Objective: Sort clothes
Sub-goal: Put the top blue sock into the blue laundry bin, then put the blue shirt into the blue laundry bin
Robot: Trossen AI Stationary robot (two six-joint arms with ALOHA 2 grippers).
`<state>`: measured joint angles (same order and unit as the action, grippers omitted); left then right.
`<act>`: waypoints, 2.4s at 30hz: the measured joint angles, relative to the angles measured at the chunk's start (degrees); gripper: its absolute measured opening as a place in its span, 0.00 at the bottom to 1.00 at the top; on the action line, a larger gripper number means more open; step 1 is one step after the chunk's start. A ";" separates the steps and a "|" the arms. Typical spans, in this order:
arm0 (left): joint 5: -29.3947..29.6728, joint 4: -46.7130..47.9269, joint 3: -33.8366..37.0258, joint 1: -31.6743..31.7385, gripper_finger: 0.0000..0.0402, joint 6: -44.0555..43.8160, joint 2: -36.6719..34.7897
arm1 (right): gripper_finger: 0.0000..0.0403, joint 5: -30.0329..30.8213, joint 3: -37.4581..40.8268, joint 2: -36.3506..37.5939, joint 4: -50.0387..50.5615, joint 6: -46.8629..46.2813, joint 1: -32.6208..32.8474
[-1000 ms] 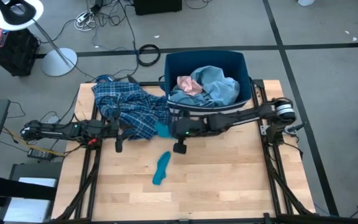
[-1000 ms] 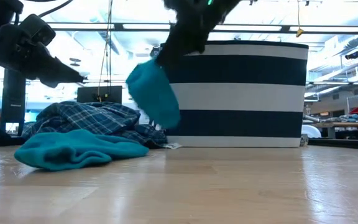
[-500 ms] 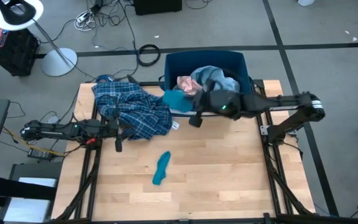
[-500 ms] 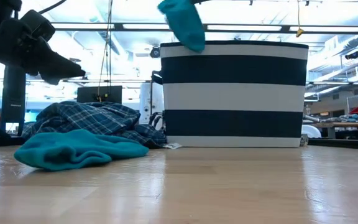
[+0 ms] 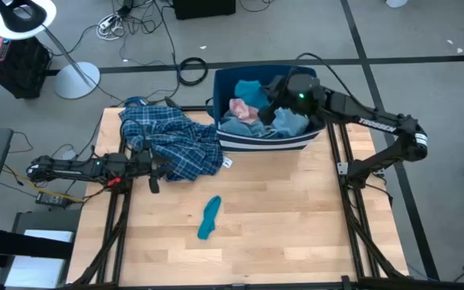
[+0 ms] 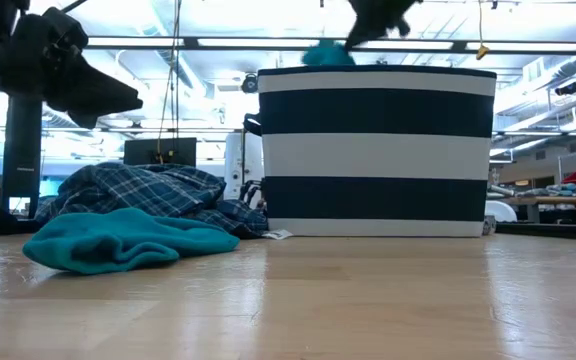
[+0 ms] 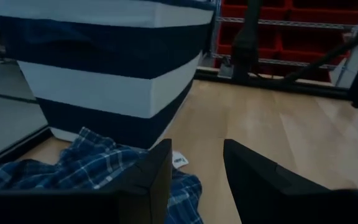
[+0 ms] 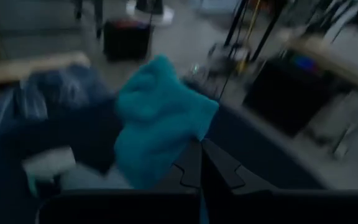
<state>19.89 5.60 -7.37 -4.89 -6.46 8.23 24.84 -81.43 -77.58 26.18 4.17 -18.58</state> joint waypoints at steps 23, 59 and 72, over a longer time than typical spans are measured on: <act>7.95 35.18 -29.31 0.82 0.38 -8.44 22.55 | 0.55 -15.56 0.02 -3.37 14.02 -9.02 -6.09; -17.92 31.22 -37.30 37.92 0.38 7.21 66.60 | 0.56 3.60 29.06 18.00 -5.33 -26.72 36.05; -19.43 27.85 -37.31 36.55 0.02 4.54 71.35 | 0.54 7.32 29.55 16.22 -1.19 -29.52 38.15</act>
<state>0.45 33.45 -44.69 31.66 -1.93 79.57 32.16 -51.88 -61.36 24.99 -25.36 19.57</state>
